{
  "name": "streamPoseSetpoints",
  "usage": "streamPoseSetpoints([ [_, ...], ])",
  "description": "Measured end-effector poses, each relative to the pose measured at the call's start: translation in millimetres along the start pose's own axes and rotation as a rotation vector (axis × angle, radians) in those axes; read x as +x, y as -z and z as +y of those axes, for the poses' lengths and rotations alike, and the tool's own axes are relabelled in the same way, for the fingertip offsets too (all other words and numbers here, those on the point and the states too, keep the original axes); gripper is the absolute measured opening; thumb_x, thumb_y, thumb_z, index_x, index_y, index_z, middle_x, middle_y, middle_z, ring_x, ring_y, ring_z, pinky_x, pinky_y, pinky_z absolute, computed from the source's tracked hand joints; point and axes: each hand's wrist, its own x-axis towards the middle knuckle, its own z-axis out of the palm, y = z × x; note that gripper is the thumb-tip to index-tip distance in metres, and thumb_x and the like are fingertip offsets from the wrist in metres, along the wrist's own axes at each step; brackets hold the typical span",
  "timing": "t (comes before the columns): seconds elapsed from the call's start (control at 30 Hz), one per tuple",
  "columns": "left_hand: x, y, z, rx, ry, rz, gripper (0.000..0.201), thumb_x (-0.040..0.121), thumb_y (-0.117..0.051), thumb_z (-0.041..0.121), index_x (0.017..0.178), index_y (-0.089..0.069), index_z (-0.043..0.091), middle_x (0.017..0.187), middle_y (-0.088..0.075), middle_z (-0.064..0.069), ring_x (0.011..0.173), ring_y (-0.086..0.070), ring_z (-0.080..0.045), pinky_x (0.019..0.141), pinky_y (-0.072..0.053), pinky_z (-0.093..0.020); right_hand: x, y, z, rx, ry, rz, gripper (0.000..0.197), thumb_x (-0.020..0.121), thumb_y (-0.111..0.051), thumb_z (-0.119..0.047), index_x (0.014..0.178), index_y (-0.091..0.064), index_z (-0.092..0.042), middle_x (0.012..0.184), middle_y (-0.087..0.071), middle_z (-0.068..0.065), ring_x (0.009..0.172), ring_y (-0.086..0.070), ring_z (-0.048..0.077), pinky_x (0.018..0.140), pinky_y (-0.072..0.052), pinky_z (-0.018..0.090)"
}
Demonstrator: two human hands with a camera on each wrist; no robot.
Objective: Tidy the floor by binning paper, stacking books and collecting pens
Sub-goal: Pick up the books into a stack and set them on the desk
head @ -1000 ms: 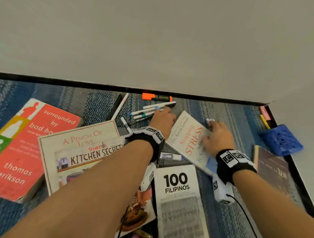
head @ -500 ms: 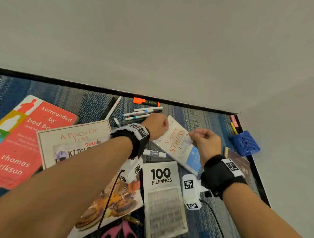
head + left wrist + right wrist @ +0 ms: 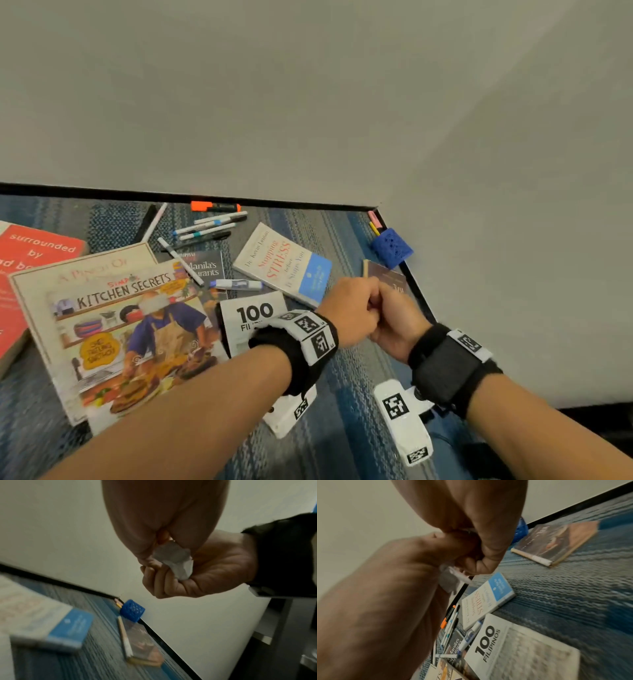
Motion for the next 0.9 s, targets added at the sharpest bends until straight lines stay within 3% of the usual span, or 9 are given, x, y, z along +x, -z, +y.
streamPoseSetpoints([
  [0.07, -13.1, -26.1, 8.0, -0.056, 0.016, -0.005, 0.006, 0.072, -0.058, 0.008, 0.074, -0.058, 0.014, 0.067, -0.06, -0.006, 0.068, -0.057, -0.026, 0.067, -0.051, -0.037, -13.0, 24.1, 17.1, 0.073, -0.054, 0.015, 0.018, 0.096, -0.042, -0.017, 0.085, -0.055, -0.01, 0.066, -0.06, 0.005, 0.053, -0.062, 0.011, 0.045, -0.052, 0.023],
  [0.13, -26.1, -55.3, 17.1, -0.066, -0.005, -0.008, 0.008, 0.075, -0.057, 0.006, 0.075, -0.054, 0.013, 0.069, -0.055, -0.004, 0.067, -0.049, -0.02, 0.066, -0.045, -0.034, -26.9, 48.3, 34.5, 0.273, -0.056, -0.002, 0.008, 0.089, -0.051, -0.019, 0.092, -0.054, -0.013, 0.078, -0.055, 0.007, 0.068, -0.061, 0.015, 0.059, -0.056, 0.028],
  [0.23, -44.1, -96.1, 29.4, 0.055, -0.119, 0.058, 0.006, 0.092, -0.045, 0.015, 0.092, -0.05, 0.013, 0.086, -0.053, -0.005, 0.079, -0.047, -0.02, 0.073, -0.039, -0.032, -53.2, 65.2, 60.3, 0.586, -0.019, -0.073, 0.028, 0.076, -0.06, -0.032, 0.1, -0.06, -0.017, 0.087, -0.058, 0.006, 0.088, -0.057, 0.018, 0.087, -0.049, 0.032],
  [0.37, -52.2, -119.8, 41.7, 0.09, -0.165, 0.073, 0.022, 0.102, -0.039, 0.026, 0.115, -0.049, 0.012, 0.094, -0.062, -0.008, 0.087, -0.054, -0.028, 0.072, -0.033, -0.031, -75.0, 64.5, 91.1, 0.839, 0.149, -0.073, 0.072, 0.041, -0.092, -0.041, 0.098, -0.054, -0.019, 0.081, -0.053, 0.005, 0.09, -0.051, 0.017, 0.092, -0.041, 0.031],
  [0.53, -54.1, -130.4, 60.5, 0.441, -0.338, 0.073, 0.014, 0.098, -0.035, 0.027, 0.095, -0.048, 0.025, 0.077, -0.051, 0.007, 0.073, -0.053, -0.021, 0.069, -0.03, -0.033, -88.9, 86.2, 100.3, 0.916, 0.066, -0.15, 0.07, 0.067, -0.084, -0.027, 0.126, -0.048, -0.021, 0.111, -0.053, 0.009, 0.119, -0.043, 0.022, 0.112, -0.029, 0.038],
  [0.6, -56.5, -138.8, 72.8, 0.483, -0.4, 0.102, 0.009, 0.094, -0.038, 0.026, 0.086, -0.04, 0.03, 0.072, -0.052, 0.009, 0.065, -0.054, -0.017, 0.067, -0.031, -0.036, -95.1, 93.8, 97.2, 0.919, 0.06, -0.164, 0.059, 0.073, -0.078, -0.024, 0.124, -0.05, -0.018, 0.11, -0.06, 0.009, 0.11, -0.054, 0.023, 0.099, -0.042, 0.037],
  [0.67, -55.8, -148.7, 78.6, 0.488, -0.395, 0.087, 0.008, 0.094, -0.037, 0.029, 0.086, -0.04, 0.03, 0.071, -0.053, 0.01, 0.065, -0.056, -0.017, 0.068, -0.041, -0.041, -100.7, 103.6, 94.4, 0.916, 0.085, -0.117, 0.028, 0.092, -0.051, -0.031, 0.115, -0.054, -0.016, 0.102, -0.066, 0.009, 0.1, -0.059, 0.022, 0.089, -0.048, 0.037],
  [0.8, -52.1, -171.2, 81.6, 0.161, -0.221, -0.081, 0.026, 0.094, -0.028, 0.046, 0.097, -0.048, 0.03, 0.083, -0.057, 0.01, 0.081, -0.058, -0.016, 0.079, -0.045, -0.041, -103.3, 142.7, 92.6, 0.785, 0.148, 0.03, 0.035, 0.1, -0.038, -0.044, 0.099, -0.061, -0.018, 0.082, -0.068, 0.004, 0.078, -0.064, 0.015, 0.064, -0.054, 0.028],
  [0.9, -49.1, -195.5, 96.6, -0.106, -0.215, -0.165, 0.027, 0.094, -0.032, 0.044, 0.111, -0.05, 0.032, 0.091, -0.063, 0.009, 0.086, -0.062, -0.009, 0.08, -0.051, -0.04, -119.6, 183.7, 84.7, 0.706, 0.141, 0.166, 0.04, 0.099, -0.04, -0.045, 0.081, -0.061, -0.015, 0.044, -0.049, -0.004, 0.033, -0.041, 0.003, 0.028, -0.03, 0.013],
])
